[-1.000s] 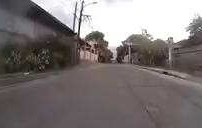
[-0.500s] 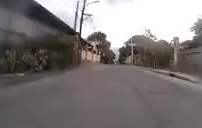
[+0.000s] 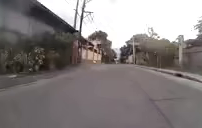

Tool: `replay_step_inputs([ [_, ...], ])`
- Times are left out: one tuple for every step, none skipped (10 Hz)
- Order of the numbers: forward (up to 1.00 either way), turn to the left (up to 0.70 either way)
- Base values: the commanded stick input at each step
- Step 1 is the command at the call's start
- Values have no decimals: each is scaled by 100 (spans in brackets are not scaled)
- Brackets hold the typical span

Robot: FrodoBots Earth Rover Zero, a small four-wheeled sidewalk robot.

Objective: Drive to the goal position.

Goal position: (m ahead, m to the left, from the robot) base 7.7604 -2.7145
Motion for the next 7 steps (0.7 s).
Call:
replay_step_inputs([
  [100, 0],
  [100, 0],
  [100, 0],
  [100, 0],
  [100, 0],
  [100, 0],
  [100, 0],
])
